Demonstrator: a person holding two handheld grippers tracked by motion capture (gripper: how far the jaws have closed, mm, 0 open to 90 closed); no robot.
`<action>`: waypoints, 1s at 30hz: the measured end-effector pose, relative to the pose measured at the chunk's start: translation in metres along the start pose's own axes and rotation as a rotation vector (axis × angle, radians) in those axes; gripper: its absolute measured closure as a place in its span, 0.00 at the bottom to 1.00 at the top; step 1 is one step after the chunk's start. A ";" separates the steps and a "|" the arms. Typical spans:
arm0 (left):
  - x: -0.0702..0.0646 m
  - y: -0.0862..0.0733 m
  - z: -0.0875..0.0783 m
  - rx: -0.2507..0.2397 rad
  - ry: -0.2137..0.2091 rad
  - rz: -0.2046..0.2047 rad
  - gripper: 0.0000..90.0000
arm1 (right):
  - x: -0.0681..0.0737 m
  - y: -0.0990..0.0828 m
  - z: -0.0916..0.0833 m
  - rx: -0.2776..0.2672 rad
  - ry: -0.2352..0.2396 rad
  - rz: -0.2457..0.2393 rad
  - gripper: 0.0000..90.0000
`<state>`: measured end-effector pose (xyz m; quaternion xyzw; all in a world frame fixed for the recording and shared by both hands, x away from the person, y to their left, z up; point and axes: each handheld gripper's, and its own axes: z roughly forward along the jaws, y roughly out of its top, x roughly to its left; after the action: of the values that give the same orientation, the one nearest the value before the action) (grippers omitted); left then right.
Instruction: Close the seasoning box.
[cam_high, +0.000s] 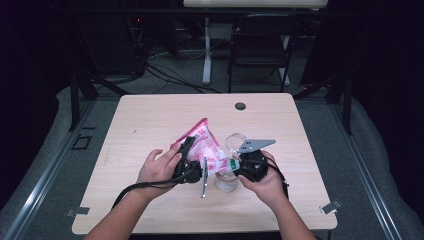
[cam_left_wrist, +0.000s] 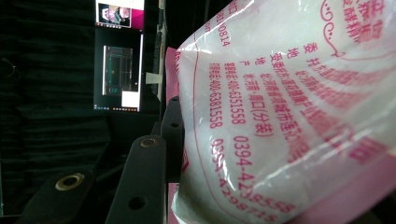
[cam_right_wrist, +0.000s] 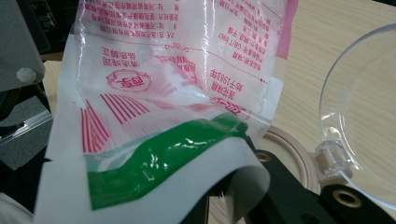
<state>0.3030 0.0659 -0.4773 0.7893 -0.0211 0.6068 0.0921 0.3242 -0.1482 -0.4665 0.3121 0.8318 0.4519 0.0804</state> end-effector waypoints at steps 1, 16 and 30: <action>0.000 0.000 0.000 0.000 0.000 0.000 0.74 | 0.000 0.000 0.000 0.000 0.000 0.000 1.00; 0.001 0.002 0.000 -0.012 0.005 0.012 0.74 | -0.002 -0.002 0.002 0.007 0.010 0.014 1.00; -0.003 0.000 0.001 -0.001 -0.007 0.022 0.74 | -0.003 -0.004 0.007 0.025 0.017 0.017 1.00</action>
<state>0.3028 0.0651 -0.4798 0.7910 -0.0304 0.6051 0.0856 0.3275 -0.1462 -0.4742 0.3165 0.8353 0.4448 0.0657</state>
